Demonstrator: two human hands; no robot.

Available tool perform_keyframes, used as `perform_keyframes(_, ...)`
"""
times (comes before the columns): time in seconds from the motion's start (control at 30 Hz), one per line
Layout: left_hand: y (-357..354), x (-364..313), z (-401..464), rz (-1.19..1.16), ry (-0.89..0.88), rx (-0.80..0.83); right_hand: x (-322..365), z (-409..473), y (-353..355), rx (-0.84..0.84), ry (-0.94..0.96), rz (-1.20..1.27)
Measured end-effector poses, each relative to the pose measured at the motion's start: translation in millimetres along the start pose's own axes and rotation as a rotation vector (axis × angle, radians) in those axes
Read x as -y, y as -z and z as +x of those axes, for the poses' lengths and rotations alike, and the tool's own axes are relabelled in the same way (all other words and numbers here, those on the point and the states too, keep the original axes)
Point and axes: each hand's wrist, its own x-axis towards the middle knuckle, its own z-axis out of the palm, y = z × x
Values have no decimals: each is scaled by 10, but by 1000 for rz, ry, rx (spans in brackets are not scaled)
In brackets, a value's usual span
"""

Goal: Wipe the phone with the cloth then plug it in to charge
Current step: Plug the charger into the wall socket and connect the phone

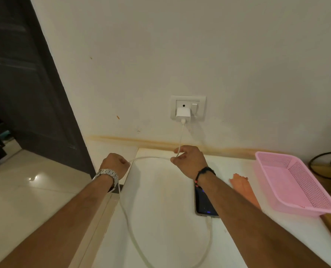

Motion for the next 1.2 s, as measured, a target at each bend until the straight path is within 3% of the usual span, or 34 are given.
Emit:
perform_keyframes(0.17,-2,-109,233,-199,5,-102,-20,224,-136,-120,49,82)
perform_keyframes(0.37,-139,-176,449,-174,58,-126,-48,395,-284,-120,45,95)
perform_keyframes(0.57,-260,-93,549,-27,104,49,-51,391,-270,-60,62,13)
perform_keyframes(0.77,-263,-42,492,-142,145,99,-112,-368,166,-116,128,-159)
perform_keyframes(0.83,-263,-21,466,-189,166,85,-238,-890,280,-47,159,-271)
perform_keyframes(0.97,-268,-9,418,-146,162,78,-496,-1866,173,263,247,-484)
perform_keyframes(1.07,-277,6,364,-114,160,82,-636,-2095,59,260,366,-672)
perform_keyframes(1.2,-258,26,272,-63,175,130,-783,-2149,80,353,309,-782)
